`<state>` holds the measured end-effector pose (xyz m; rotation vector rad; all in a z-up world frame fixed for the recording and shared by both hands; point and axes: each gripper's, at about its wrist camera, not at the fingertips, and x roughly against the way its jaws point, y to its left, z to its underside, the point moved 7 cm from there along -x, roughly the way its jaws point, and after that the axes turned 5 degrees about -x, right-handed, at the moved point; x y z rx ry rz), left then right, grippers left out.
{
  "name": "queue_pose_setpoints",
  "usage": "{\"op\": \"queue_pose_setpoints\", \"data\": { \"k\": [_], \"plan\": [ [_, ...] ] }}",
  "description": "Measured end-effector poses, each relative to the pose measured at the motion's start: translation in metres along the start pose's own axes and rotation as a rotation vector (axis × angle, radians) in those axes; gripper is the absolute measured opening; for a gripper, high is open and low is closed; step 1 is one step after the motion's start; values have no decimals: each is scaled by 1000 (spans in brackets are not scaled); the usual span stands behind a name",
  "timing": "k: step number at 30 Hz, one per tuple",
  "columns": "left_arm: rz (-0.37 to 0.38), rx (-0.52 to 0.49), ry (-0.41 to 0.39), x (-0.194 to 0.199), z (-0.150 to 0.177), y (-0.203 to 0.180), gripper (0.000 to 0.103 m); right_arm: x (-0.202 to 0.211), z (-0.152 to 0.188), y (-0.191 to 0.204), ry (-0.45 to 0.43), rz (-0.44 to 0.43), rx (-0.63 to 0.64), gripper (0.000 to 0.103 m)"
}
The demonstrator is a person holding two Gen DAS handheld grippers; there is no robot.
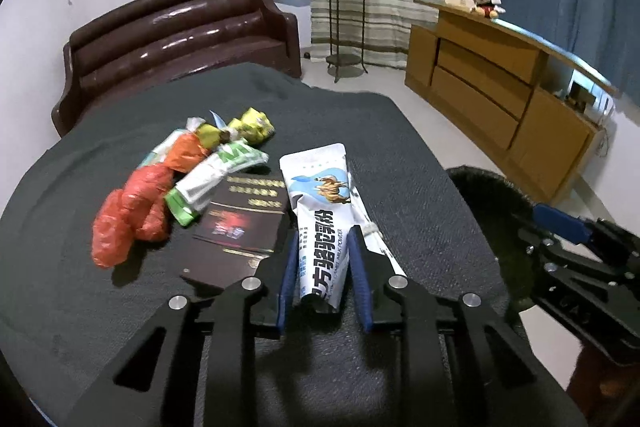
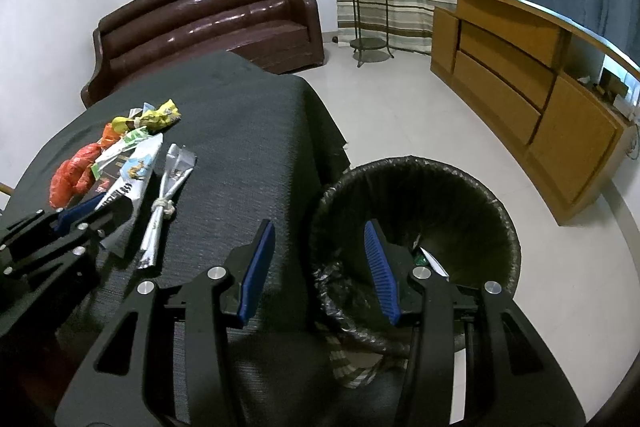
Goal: Collect trash
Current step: 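Grasp the white rolled tube tied with string with the right gripper while the left holds its package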
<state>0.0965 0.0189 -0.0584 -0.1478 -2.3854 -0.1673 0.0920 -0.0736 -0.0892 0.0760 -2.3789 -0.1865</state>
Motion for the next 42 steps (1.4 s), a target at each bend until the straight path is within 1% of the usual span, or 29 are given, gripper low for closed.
{"op": "queue_pose_setpoints", "data": {
  "k": [4,8,17,22,27,28,30,31,32,38,42],
  "plan": [
    [-14,18,-34,16,-4,13,26,2,-1,12,-5,-16,14,46],
    [-58,36,-53,27,-2,34,26,1,-2,31,-2,-43,39,45],
    [-145,106,-21,28,17,85,26,-4,1,80,13,-96,99,46],
    [-172,124,-13,30,25,103,26,-10,4,97,37,-107,122,45],
    [-176,143,-4,29,31,112,26,-16,9,109,61,-102,155,45],
    [-175,146,-3,29,35,114,26,-18,10,111,64,-97,161,42],
    [-173,153,0,29,37,116,26,-22,13,113,81,-92,171,32],
    [-172,157,2,29,38,117,26,-23,15,114,88,-91,172,21],
    [-170,160,3,29,38,118,26,-24,16,114,93,-90,173,16],
    [-142,165,-9,34,38,114,26,-19,12,112,62,-95,163,15],
    [-108,167,-16,35,35,105,26,-6,5,104,13,-81,165,15]
  ]
}}
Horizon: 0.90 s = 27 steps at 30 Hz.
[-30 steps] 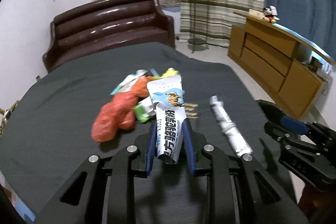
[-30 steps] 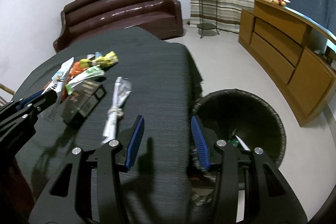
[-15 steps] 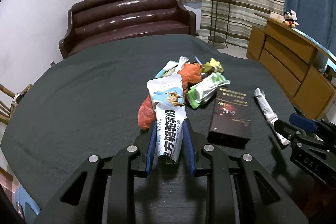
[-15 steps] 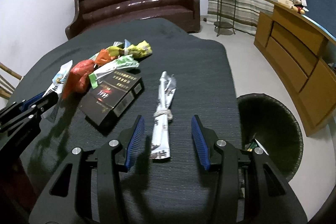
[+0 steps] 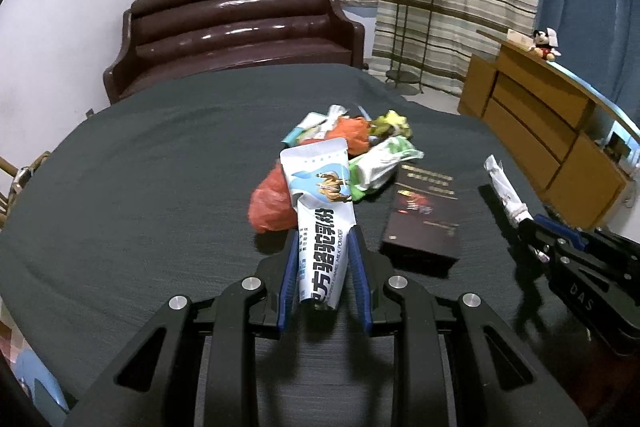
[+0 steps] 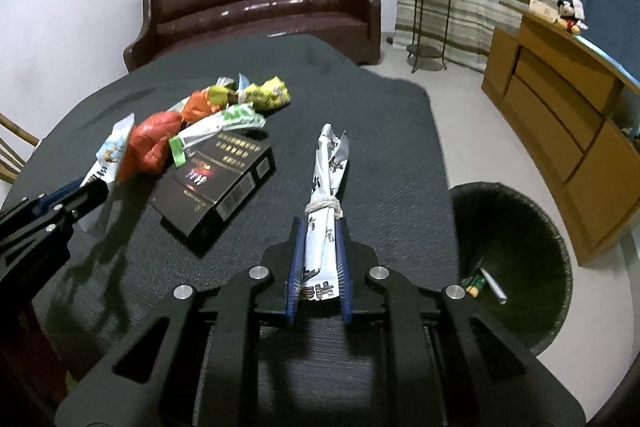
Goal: Collect trash
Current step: 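Grasp the white rolled tube tied with string with the right gripper while the left holds its package, then carry both held items over the trash bin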
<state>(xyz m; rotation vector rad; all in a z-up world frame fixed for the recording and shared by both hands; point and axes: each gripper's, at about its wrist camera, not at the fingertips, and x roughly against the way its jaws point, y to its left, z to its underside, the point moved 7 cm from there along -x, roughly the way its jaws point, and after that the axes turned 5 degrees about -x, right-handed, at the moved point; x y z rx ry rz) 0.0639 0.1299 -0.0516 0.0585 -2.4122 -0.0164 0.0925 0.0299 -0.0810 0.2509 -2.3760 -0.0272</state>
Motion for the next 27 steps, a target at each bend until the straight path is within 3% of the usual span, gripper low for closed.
{"op": "queue_pose_setpoints", "data": {
  "k": [13,27],
  "plan": [
    [105,-90,-37,1,-19,-70,26,32,-13,-82,-77,116,-85,15],
    [214,-207,-43,-21,-36,-161,26,31,-3,-160,-62,208,-178,16]
  ]
}}
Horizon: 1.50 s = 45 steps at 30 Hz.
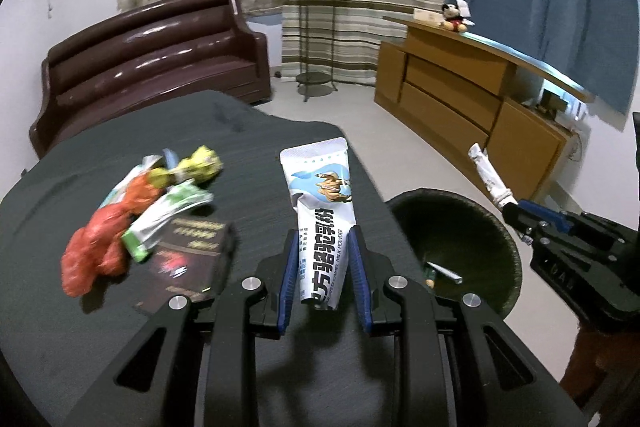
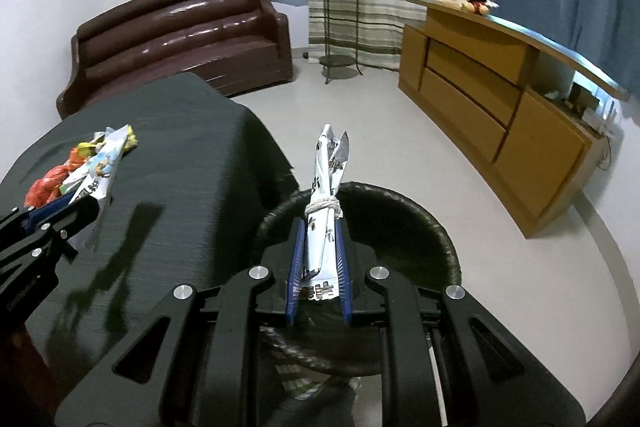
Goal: Collect trash
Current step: 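Carry both held items over the trash bin, then open both grippers to drop the items into the bin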
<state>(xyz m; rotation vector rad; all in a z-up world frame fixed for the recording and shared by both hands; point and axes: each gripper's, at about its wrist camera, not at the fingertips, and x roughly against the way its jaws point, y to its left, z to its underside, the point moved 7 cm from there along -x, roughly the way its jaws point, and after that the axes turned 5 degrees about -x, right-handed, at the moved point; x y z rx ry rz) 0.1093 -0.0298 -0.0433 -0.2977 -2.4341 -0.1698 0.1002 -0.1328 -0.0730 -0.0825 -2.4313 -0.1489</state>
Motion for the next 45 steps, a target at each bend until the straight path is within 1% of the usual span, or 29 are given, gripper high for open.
{"op": "queue_pose_setpoints", "data": {
  "k": [9,15,26,27,28,29,30,32,42,43,44,45],
  "plan": [
    [37,-54,21,-26,-8,-35,26,-8,-4,-21,1,17,-37,16],
    [42,-85,27,-38,-12,-53,26,-15,-3,-31,8,23,-55,16],
    [41,-120,32,-51,-20,-75,27,-29,-9,-55,14,38,-104,17],
    [39,-120,38,-54,-22,-75,30,-30,-9,-57,15,36,-115,17],
    [41,-119,42,-53,-19,-74,31,-31,-9,-59,16,36,-122,19],
    [42,-116,45,-54,-20,-73,35,-32,-9,-60,17,37,-127,22],
    [40,-114,47,-55,-20,-72,40,-32,-8,-62,15,37,-132,28],
    [36,-112,47,-54,-21,-71,46,-32,-9,-63,16,37,-132,28],
    [30,-101,44,-55,-24,-73,60,-32,-8,-61,17,38,-135,30],
    [29,-98,44,-55,-25,-74,61,-32,-8,-61,16,39,-135,31],
    [29,-97,43,-55,-25,-73,62,-32,-8,-62,16,39,-134,35],
    [28,-95,43,-55,-26,-73,62,-32,-9,-62,13,40,-135,37]
  ]
}}
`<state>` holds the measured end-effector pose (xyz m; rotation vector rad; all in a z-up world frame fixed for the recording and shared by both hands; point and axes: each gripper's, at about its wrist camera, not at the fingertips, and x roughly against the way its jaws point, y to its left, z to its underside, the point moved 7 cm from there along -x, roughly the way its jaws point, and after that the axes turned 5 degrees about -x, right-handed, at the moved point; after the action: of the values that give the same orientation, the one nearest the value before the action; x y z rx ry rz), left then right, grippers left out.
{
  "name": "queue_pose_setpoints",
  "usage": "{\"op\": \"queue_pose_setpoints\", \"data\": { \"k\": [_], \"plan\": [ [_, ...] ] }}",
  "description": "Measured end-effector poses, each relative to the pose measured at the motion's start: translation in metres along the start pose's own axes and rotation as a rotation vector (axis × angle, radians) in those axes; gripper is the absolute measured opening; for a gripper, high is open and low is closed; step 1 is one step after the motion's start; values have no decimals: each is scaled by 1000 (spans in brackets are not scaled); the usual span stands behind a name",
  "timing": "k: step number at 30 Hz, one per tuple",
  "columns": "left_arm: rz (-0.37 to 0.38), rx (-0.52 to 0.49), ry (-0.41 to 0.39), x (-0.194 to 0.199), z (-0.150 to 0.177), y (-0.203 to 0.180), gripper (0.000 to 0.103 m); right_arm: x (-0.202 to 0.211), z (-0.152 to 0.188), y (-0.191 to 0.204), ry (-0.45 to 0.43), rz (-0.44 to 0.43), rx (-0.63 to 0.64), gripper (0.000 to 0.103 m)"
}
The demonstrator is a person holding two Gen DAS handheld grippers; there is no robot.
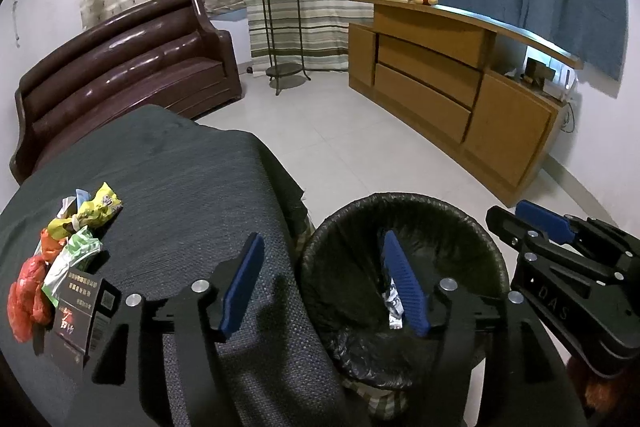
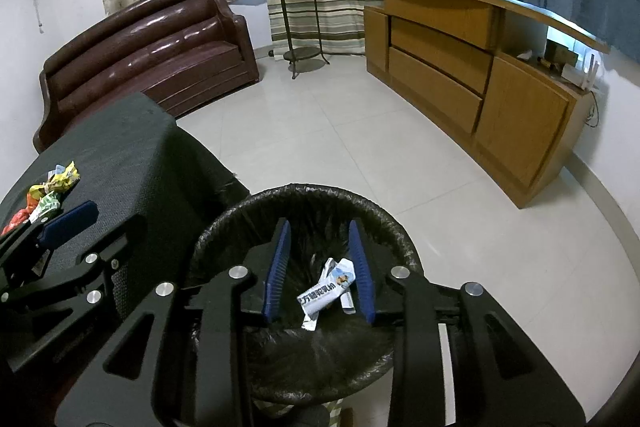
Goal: Collect trash
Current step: 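Open both grippers to drop the items into the bin, then move both open grippers back over the remaining trash on the table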
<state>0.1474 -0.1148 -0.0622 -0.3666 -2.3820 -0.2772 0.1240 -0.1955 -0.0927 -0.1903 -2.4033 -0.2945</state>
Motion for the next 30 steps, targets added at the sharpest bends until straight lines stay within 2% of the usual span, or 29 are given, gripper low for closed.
{"op": "queue_pose_setpoints", "data": {
  "k": [17,22,30],
  "plan": [
    [-10,28,-8,9,3,11,66,2,3,-2,-3,0,8,51],
    [-27,48,-14,17,6,23,68,6,6,6,-6,-7,29,56],
    [-77,81,-25,32,18,52,70,15,7,30,-13,-19,60,57]
  ]
}}
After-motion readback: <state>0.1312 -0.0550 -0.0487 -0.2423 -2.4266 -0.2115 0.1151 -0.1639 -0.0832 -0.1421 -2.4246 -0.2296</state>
